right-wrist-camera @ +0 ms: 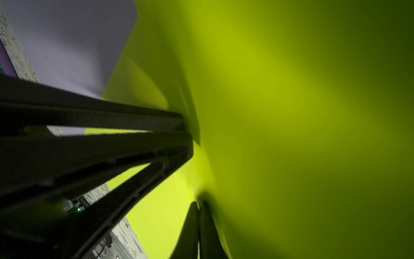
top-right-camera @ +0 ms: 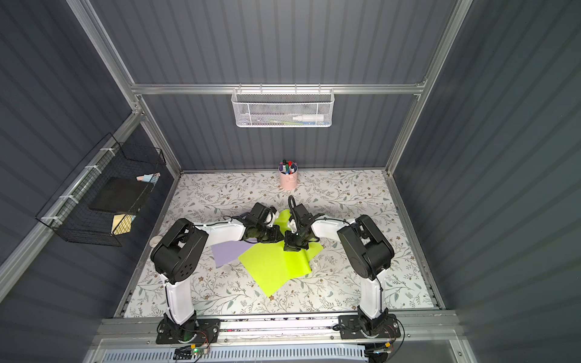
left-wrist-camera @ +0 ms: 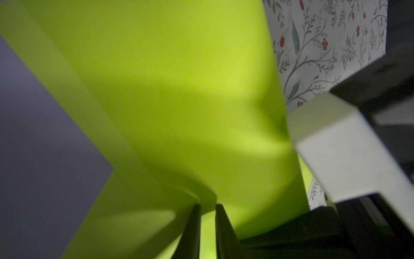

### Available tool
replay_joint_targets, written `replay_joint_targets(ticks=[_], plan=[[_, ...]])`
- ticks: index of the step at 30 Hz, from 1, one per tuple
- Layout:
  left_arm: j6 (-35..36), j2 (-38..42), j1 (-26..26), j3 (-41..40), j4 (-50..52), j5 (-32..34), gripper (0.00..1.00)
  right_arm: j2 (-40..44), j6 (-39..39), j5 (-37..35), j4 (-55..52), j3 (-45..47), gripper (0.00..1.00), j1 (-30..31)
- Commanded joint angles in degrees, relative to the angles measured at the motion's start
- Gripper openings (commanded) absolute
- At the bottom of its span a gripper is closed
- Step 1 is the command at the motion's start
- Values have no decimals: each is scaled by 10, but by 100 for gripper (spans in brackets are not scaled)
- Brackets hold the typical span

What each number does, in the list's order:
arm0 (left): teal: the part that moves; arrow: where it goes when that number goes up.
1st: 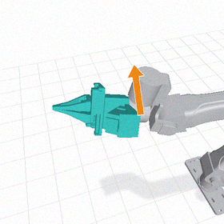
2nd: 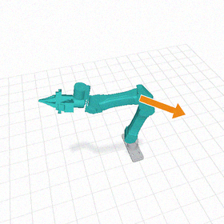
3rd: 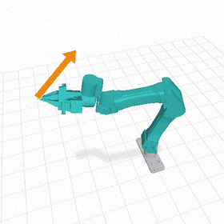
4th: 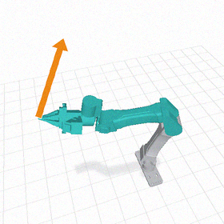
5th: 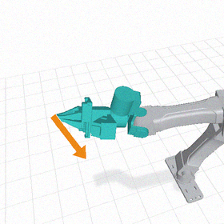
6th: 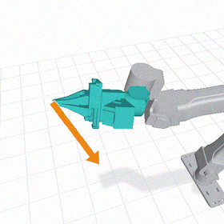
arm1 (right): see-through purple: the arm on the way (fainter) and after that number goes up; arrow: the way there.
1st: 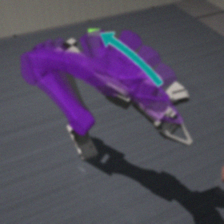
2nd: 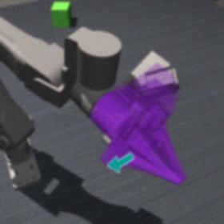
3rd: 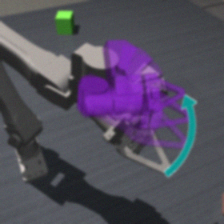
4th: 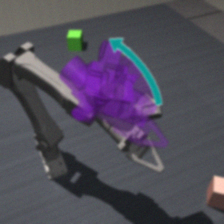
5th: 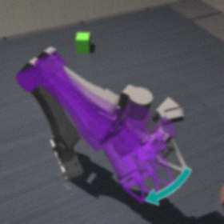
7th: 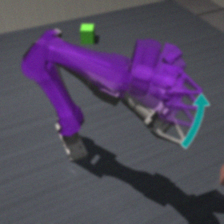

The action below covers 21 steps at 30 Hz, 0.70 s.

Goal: Fold the rectangular paper in half along the long edge
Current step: Fold the paper.

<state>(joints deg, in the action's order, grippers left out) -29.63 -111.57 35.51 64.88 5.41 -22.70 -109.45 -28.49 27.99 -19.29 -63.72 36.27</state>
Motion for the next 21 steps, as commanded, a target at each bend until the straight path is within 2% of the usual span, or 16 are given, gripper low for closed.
replay_joint_targets(ticks=[1, 6, 9, 11, 14, 21], plan=[[0, -26, 1, -2, 33, 3, 16, 44, 3, 2, -41, 7, 10, -14], [3, -26, 1, -6, 37, 3, 16, 154, -14, 56, -22, 33, 16, -97], [3, -26, 1, -8, 37, 3, 16, 189, -4, 82, -19, 41, 20, -148], [2, -26, 1, -8, 35, 3, 16, 182, 14, 83, -31, 37, 23, -167], [2, -26, 1, -9, 35, 3, 16, 148, 26, 122, -22, 40, 25, -185], [1, -18, 1, -12, 36, 3, 15, 90, -11, 178, 73, 67, 22, -182]])
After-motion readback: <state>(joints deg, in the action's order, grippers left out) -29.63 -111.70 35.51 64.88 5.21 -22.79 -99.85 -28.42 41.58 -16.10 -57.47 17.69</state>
